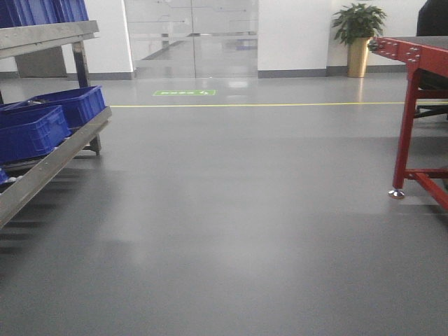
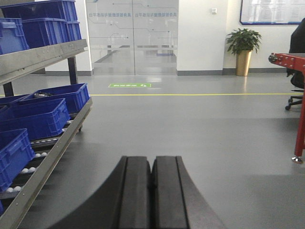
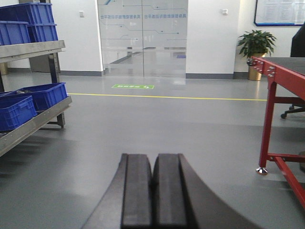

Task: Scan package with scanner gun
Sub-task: 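Drive the base forward along the aisle toward the red table, then turn the base and approach the red table with the box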

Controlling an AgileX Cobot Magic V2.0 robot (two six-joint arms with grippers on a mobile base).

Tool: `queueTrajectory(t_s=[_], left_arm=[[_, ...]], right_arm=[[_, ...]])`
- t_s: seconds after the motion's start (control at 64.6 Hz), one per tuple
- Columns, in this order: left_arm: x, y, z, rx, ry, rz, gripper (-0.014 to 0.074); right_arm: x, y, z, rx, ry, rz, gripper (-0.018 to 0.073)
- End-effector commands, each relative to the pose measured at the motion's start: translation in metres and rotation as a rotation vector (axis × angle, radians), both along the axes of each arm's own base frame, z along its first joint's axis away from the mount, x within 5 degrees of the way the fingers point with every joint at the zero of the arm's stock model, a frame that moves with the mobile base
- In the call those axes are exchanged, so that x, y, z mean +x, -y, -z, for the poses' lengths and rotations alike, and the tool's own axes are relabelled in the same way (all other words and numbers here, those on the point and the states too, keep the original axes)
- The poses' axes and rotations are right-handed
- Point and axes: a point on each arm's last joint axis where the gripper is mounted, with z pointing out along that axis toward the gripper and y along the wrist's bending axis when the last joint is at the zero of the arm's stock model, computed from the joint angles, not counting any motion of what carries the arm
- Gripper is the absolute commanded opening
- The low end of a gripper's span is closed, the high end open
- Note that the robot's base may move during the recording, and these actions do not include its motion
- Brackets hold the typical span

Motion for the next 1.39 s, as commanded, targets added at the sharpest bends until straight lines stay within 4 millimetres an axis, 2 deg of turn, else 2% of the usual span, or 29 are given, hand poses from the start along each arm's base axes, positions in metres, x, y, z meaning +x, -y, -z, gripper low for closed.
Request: queueTrajectory(t_s=[0.0,1.378], left_arm=[[-0.0005,0.0,-0.0027,0.001,0.023,-0.001,-0.0111],[-0.0005,0.0,-0.0027,0.001,0.023,-0.001,-0.0111]], right_arm=[[-0.0003,0.0003,-0.0017,-0.003,0.017,0.004,-0.016],[-0.0003,0.0003,-0.0017,-0.003,0.017,0.004,-0.016]])
